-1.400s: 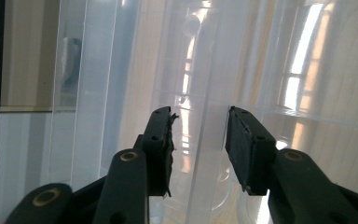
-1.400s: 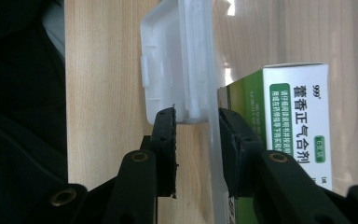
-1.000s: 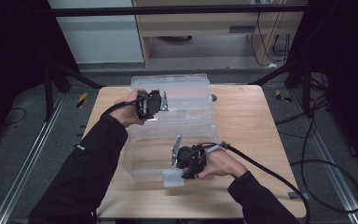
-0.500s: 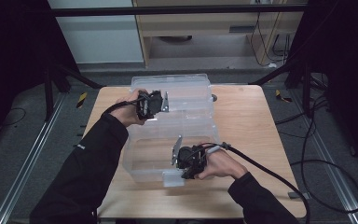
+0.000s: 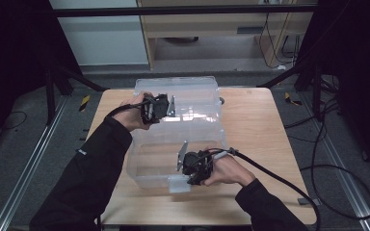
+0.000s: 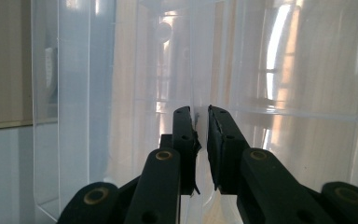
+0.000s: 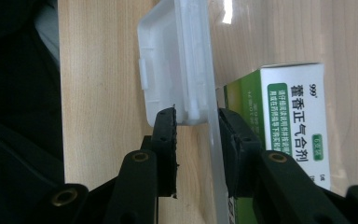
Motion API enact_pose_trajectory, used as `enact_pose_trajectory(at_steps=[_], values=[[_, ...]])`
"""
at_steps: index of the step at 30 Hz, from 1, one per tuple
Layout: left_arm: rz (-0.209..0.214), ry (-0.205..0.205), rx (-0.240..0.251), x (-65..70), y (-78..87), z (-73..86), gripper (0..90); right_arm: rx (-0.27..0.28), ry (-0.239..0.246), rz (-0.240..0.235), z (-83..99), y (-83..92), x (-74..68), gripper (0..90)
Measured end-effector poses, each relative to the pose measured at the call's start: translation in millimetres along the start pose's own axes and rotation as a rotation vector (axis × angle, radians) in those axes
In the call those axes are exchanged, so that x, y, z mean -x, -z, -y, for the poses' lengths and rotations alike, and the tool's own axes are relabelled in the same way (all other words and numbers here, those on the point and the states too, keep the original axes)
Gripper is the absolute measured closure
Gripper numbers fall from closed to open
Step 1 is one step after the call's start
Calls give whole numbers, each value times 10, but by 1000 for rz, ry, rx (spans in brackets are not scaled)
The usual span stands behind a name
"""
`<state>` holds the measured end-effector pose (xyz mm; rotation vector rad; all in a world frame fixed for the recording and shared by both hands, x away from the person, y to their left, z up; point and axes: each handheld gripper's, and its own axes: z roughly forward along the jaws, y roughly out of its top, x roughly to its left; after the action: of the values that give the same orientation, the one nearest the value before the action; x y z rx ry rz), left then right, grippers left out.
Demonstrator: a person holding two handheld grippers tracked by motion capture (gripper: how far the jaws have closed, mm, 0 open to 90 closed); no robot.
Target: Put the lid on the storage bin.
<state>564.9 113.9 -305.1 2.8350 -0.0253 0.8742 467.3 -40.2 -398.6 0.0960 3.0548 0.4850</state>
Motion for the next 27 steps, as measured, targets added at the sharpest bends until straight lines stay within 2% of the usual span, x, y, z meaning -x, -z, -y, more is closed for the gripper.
enact_pose_trajectory(at_steps=[1, 4, 12, 13, 27], values=[[-2, -17, -6, -1, 16, -8, 818, 3, 2, 1, 0, -2, 3, 692], [-8, -24, 11, 28, 48, -4, 822, 2, -6, 2, 2, -1, -5, 691], [-17, -20, 2, 132, 158, -12, 825, 8, -3, 3, 9, -1, -2, 691], [-14, -8, 6, 150, 165, -8, 826, 7, -8, 2, 11, 1, -4, 691], [-38, -20, 4, 351, 313, -15, 828, 31, -18, 2, 44, 2, -7, 689]])
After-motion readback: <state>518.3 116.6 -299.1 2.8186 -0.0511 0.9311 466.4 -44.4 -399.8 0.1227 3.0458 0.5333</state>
